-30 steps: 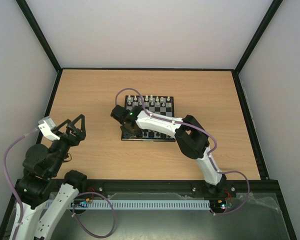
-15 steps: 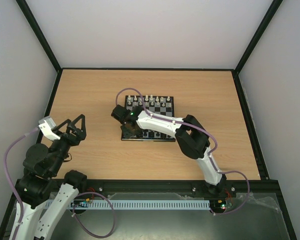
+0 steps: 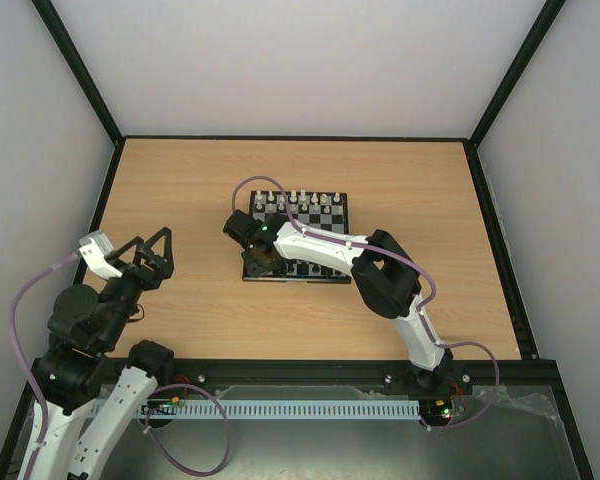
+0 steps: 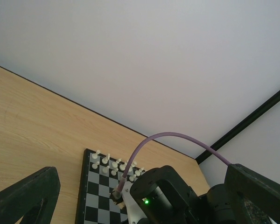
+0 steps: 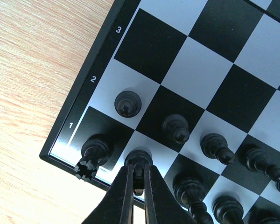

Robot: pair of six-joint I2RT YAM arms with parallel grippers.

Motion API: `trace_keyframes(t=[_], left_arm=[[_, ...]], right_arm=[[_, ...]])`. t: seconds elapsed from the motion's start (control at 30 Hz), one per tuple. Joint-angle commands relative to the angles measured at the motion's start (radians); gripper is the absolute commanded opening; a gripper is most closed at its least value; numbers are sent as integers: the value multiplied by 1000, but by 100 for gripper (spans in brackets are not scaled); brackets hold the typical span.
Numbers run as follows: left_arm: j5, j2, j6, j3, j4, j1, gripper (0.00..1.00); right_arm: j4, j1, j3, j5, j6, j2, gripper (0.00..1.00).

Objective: Set up the chess pieces on the board
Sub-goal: Place the chess piece on the chessboard.

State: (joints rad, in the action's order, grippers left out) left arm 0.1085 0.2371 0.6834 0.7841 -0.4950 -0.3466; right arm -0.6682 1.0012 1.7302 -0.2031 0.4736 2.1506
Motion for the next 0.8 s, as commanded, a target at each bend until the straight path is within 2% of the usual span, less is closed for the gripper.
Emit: trace_keyframes(t=[0.0, 0.77], left_arm=[[-6, 5, -9, -9, 22, 1, 99], [-3, 6, -14, -3, 22, 1, 99]], right_arm=[[-66, -4, -32, 8, -6, 6, 1], [-70, -5, -40, 1, 0, -16, 14]])
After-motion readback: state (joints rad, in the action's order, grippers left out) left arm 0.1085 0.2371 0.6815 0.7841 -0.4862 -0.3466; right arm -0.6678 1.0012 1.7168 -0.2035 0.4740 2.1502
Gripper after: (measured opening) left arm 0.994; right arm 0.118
